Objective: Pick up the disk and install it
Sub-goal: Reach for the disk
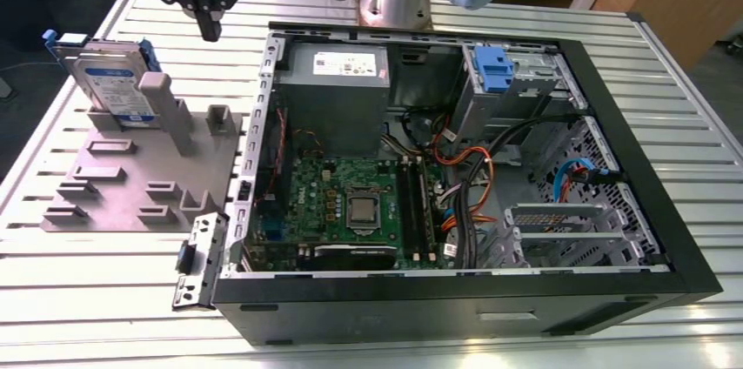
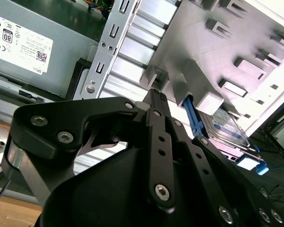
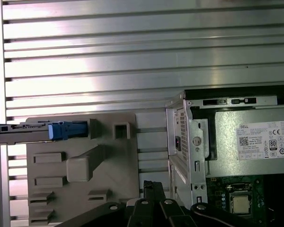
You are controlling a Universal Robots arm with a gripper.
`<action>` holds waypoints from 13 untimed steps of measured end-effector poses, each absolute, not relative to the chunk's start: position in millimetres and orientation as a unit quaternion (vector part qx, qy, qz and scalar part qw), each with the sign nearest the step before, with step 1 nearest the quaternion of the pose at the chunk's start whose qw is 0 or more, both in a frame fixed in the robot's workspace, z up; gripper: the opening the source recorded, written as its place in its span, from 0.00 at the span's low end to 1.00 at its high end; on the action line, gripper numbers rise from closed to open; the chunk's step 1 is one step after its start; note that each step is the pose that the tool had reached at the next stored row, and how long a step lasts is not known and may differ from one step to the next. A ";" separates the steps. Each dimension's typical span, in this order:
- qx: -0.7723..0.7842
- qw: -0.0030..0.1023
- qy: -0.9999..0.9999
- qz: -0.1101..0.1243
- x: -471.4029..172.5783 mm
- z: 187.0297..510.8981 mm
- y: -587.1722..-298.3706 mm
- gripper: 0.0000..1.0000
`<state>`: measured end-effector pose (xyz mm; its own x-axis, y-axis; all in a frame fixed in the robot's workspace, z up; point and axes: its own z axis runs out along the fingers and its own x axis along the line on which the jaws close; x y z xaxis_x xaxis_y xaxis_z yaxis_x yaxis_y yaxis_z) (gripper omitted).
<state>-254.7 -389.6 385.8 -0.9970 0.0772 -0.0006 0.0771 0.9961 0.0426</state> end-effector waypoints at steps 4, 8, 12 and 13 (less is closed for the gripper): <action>0.039 0.001 0.999 0.021 -256.4 385.8 -389.6 0.11; 0.039 0.001 0.999 0.021 -259.8 385.8 -389.6 0.11; 0.039 0.001 0.999 0.021 -262.5 385.6 -389.6 0.11; 0.039 0.001 0.999 0.021 -262.9 385.5 -389.4 0.11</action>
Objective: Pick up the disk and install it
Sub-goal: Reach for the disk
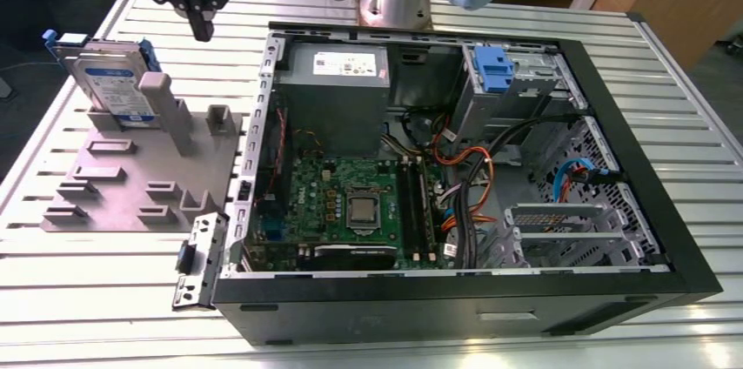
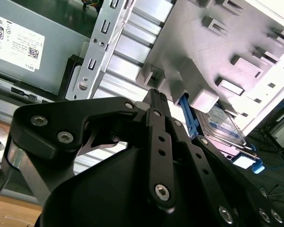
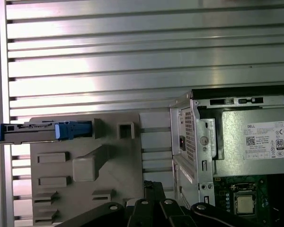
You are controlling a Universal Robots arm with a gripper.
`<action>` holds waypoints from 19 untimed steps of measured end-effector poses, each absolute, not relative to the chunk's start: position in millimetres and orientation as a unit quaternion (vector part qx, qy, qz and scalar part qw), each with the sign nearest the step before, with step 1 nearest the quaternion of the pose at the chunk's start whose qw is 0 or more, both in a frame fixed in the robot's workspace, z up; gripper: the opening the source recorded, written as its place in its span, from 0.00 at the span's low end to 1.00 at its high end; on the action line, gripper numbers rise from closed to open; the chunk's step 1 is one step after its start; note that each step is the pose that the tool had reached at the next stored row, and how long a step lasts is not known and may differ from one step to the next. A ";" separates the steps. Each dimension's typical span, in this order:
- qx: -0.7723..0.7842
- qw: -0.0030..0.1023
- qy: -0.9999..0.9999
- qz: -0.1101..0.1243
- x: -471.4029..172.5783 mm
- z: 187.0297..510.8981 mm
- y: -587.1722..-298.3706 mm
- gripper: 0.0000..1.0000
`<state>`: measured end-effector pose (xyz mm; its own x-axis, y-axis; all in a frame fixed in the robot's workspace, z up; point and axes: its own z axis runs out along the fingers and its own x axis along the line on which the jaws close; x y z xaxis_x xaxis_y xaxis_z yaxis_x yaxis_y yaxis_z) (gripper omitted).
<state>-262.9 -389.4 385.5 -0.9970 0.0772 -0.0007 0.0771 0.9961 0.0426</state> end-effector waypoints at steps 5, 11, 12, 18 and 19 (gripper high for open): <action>0.039 0.001 0.999 0.021 -269.4 384.6 -388.3 0.11; 0.039 0.000 0.999 0.021 -279.4 383.3 -387.2 0.11; 0.039 -0.001 0.999 0.021 -279.5 383.4 -387.3 0.11; 0.039 -0.001 0.999 0.021 -279.8 383.3 -387.2 0.11; 0.039 -0.001 0.999 0.021 -280.4 383.3 -387.2 0.11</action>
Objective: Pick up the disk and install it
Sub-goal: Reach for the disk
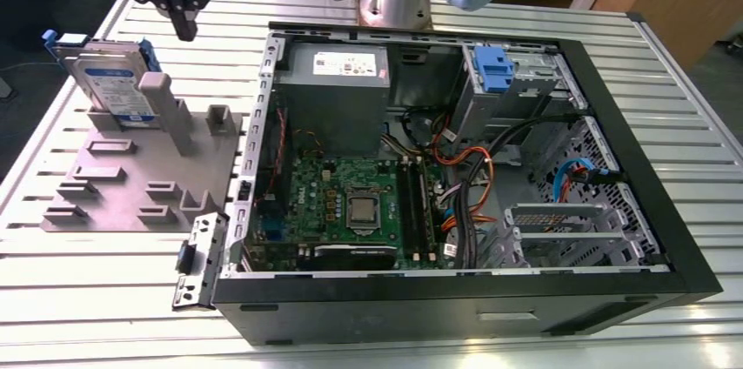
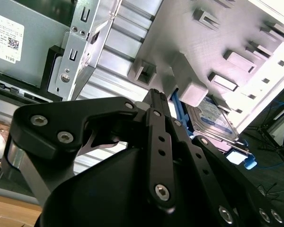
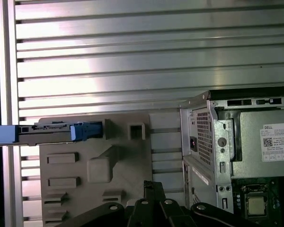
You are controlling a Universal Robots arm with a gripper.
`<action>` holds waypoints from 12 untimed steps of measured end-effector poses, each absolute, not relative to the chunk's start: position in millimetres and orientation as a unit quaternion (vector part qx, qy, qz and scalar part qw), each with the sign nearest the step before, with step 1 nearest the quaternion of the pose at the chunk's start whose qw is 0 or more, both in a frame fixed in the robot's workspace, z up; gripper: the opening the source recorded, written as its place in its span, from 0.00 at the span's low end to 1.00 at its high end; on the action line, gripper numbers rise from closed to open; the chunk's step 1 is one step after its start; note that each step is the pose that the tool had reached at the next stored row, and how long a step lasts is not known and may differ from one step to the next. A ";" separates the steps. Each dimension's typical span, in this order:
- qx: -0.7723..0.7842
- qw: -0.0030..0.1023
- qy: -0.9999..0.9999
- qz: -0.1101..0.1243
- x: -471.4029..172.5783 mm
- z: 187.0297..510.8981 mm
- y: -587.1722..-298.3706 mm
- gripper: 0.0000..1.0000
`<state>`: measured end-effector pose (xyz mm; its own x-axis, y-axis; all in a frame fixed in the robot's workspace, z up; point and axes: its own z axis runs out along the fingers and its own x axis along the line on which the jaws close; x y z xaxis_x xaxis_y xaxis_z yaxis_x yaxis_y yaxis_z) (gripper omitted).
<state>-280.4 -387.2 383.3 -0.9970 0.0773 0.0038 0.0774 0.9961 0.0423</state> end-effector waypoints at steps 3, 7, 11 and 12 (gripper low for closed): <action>-0.039 0.001 -0.999 -0.021 -282.4 383.2 -387.2 0.11; -0.039 0.001 -0.999 -0.021 -284.4 383.2 -387.2 0.11; -0.039 0.001 -0.999 -0.021 -285.5 383.2 -387.2 0.11; -0.039 0.001 -0.999 -0.021 -285.6 383.1 -387.2 0.11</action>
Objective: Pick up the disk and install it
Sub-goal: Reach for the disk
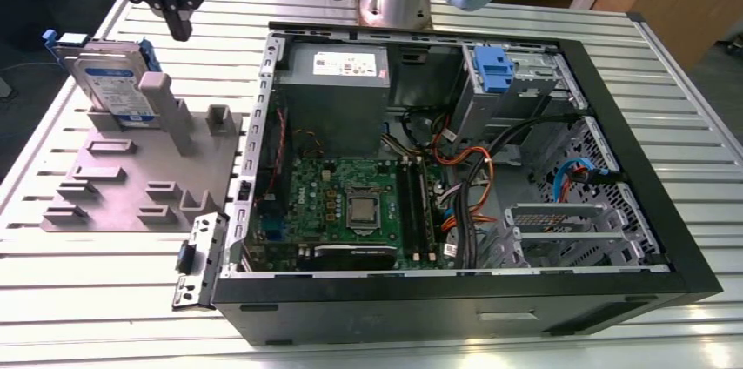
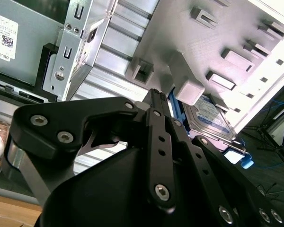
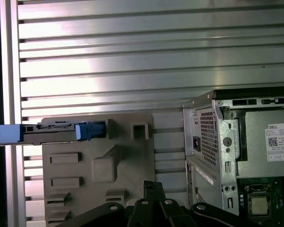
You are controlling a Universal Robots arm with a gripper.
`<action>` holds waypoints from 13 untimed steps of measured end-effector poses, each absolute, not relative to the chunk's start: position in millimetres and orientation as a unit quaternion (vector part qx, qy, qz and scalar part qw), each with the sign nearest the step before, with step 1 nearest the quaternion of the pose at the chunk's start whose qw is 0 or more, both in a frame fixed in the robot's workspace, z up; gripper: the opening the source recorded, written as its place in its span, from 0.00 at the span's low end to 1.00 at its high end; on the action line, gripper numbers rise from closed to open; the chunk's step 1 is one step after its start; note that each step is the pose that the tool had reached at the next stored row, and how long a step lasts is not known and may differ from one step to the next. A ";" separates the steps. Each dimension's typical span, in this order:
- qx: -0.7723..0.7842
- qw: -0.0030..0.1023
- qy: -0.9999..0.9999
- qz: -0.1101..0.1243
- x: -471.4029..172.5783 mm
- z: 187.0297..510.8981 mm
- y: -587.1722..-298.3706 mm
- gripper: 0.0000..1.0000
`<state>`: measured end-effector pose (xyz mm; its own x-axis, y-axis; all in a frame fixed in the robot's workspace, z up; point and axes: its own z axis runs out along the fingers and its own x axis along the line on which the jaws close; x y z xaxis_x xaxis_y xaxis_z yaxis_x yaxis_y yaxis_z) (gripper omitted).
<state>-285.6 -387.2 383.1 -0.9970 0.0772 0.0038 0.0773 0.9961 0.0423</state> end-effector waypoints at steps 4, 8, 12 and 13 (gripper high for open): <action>-0.039 0.001 -0.999 -0.021 -286.1 383.1 -387.2 0.11; -0.039 0.001 -0.999 -0.021 -286.8 383.1 -387.2 0.11; -0.039 0.001 -0.999 -0.021 -288.1 383.1 -387.2 0.11; -0.039 0.001 -0.999 -0.021 -288.5 383.1 -387.2 0.11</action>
